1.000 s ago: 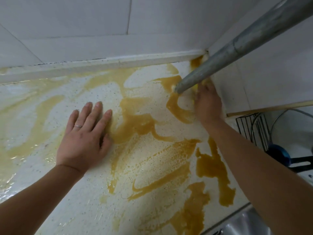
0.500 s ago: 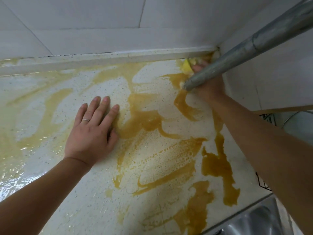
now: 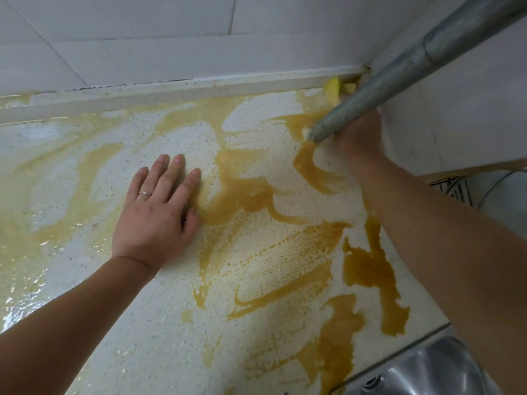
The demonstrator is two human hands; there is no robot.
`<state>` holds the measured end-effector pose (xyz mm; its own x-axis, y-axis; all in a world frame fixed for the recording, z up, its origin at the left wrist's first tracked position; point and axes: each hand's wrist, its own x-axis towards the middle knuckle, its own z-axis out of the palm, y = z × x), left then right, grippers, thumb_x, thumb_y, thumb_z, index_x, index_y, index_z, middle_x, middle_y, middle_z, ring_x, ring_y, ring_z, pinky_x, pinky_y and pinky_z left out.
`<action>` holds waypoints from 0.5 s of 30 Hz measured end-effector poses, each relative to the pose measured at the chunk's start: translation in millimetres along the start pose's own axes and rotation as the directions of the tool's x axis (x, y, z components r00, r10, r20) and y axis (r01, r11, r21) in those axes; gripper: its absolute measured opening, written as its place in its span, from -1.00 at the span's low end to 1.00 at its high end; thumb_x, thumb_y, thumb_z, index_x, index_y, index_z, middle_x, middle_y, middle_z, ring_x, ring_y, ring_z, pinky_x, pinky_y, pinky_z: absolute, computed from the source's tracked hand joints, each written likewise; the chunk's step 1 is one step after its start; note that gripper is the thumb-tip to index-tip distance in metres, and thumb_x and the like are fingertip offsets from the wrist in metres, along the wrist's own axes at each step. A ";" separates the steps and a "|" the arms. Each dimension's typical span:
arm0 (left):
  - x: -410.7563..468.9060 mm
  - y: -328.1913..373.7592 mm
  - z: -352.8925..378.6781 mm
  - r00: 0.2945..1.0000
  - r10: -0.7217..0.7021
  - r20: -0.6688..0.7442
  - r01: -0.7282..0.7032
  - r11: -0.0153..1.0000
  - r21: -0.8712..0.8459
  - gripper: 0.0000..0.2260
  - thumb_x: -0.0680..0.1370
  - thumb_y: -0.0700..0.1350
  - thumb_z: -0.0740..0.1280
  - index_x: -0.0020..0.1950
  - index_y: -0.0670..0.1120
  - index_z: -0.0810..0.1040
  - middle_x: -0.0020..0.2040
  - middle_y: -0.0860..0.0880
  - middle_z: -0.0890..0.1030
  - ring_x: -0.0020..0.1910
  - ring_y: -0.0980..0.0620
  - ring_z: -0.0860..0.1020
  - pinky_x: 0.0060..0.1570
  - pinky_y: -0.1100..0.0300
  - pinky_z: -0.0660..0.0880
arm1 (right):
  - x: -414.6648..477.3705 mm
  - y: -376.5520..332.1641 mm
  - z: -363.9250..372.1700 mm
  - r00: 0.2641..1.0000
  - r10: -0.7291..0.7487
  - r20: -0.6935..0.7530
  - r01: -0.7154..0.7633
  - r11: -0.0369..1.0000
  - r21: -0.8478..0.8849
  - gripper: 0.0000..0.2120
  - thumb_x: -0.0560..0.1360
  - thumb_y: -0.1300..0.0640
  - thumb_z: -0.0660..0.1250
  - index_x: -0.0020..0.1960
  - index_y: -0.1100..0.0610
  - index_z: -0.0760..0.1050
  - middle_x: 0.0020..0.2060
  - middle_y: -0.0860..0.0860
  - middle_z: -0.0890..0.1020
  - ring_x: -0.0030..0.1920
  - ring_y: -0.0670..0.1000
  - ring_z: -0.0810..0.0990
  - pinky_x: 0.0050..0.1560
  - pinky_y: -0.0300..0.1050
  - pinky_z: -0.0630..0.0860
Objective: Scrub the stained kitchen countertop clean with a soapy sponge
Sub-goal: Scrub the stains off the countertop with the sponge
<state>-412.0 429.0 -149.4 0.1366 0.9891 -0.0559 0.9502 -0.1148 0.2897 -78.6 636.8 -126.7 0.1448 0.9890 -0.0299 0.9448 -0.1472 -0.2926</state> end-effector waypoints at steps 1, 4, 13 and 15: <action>-0.3 1.0 -0.8 1.000 0.003 0.010 -0.003 1.000 -0.001 -0.44 0.61 0.03 0.13 0.62 -0.08 0.32 0.63 -0.20 0.24 0.65 -0.23 0.11 0.61 -0.20 0.02 | -0.3 5.0 6.5 0.998 -0.055 0.008 0.055 0.997 -0.060 -0.70 0.56 0.19 0.25 0.26 0.18 0.56 0.17 0.15 0.62 0.18 0.16 0.58 0.18 -0.03 0.50; 2.1 1.6 -2.0 1.000 0.000 0.020 0.000 1.000 -0.007 -0.43 0.61 0.05 0.10 0.62 -0.07 0.31 0.64 -0.20 0.22 0.65 -0.22 0.09 0.62 -0.19 0.00 | 2.0 3.3 2.3 0.999 0.041 0.008 -0.039 0.984 -0.172 -0.75 0.63 0.12 0.16 0.21 0.15 0.53 0.13 0.12 0.63 0.15 0.17 0.59 0.13 0.03 0.50; 2.0 2.2 -3.7 1.000 -0.003 0.024 0.003 1.000 -0.002 -0.42 0.61 0.06 0.10 0.62 -0.07 0.31 0.64 -0.19 0.23 0.65 -0.23 0.10 0.62 -0.17 -0.02 | -61.5 -3.8 2.0 0.993 -0.092 0.070 0.104 0.975 -0.197 -0.76 0.62 0.09 0.13 0.22 0.01 0.50 -0.16 0.03 0.61 -0.15 0.11 0.59 -0.22 -0.03 0.46; 1.3 2.0 -3.9 1.000 -0.002 0.020 0.002 1.000 0.006 -0.42 0.60 0.06 0.09 0.62 -0.07 0.31 0.64 -0.19 0.23 0.64 -0.23 0.11 0.62 -0.17 -0.01 | -49.9 5.4 -4.5 0.989 -0.095 0.113 0.116 0.972 -0.203 -0.74 0.62 0.05 0.08 0.18 -0.01 0.49 -0.21 -0.02 0.57 -0.16 0.10 0.58 -0.21 -0.02 0.45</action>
<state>-410.9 430.5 -145.2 0.1402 0.9872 -0.0758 0.9523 -0.1135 0.2834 -79.5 586.7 -122.6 0.0204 0.9937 -0.1098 0.9951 -0.0308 -0.0943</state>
